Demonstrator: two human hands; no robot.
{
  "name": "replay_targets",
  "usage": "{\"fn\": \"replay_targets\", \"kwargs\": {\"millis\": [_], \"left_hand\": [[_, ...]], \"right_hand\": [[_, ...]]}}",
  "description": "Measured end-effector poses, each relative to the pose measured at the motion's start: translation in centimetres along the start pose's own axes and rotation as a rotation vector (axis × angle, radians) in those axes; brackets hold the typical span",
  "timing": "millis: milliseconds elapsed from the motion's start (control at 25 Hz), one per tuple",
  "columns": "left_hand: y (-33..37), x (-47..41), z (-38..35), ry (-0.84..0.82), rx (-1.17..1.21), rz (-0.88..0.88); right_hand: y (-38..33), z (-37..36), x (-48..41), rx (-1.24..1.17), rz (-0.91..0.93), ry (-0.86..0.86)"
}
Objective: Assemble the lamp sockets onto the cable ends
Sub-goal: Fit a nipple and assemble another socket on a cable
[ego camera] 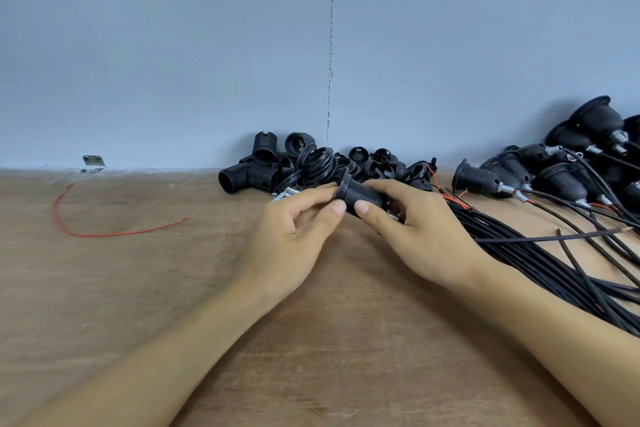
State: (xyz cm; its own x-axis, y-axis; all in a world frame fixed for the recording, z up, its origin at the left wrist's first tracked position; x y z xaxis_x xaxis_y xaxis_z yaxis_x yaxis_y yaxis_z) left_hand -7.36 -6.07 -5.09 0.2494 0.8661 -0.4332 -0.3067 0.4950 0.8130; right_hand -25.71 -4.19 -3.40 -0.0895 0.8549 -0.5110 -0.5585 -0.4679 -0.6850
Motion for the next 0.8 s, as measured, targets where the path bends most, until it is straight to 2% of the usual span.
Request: {"fn": "replay_targets", "kwargs": {"millis": [120, 320, 520, 640, 800], "left_hand": [[-0.3, -0.3, 0.7, 0.095, 0.057, 0.061], [-0.6, -0.3, 0.6, 0.026, 0.121, 0.095], [-0.4, -0.2, 0.1, -0.073, 0.029, 0.108], [0.5, 0.2, -0.3, -0.091, -0.026, 0.026], [0.7, 0.6, -0.7, -0.027, 0.026, -0.018]], "right_hand": [[-0.2, -0.3, 0.3, -0.017, 0.027, -0.009], [0.2, 0.3, 0.1, -0.104, -0.004, 0.008], [-0.3, -0.6, 0.3, 0.099, 0.086, -0.093], [0.5, -0.1, 0.1, 0.106, 0.026, -0.014], [1.0, 0.6, 0.0, 0.032, -0.039, 0.111]]}}
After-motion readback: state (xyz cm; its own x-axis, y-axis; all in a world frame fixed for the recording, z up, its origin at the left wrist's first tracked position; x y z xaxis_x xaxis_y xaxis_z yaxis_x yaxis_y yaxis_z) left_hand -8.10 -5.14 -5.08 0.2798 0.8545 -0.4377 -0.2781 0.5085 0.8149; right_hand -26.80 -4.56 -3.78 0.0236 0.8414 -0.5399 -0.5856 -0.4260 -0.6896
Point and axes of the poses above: each hand's wrist, its own x-axis away from the middle knuckle, its own z-axis out of the back of the hand, y = z × x, the point moved 3 cm from there along -x, towards the middle knuckle, and after that the axes turned 11 degrees about -x, right-handed, at the moved point
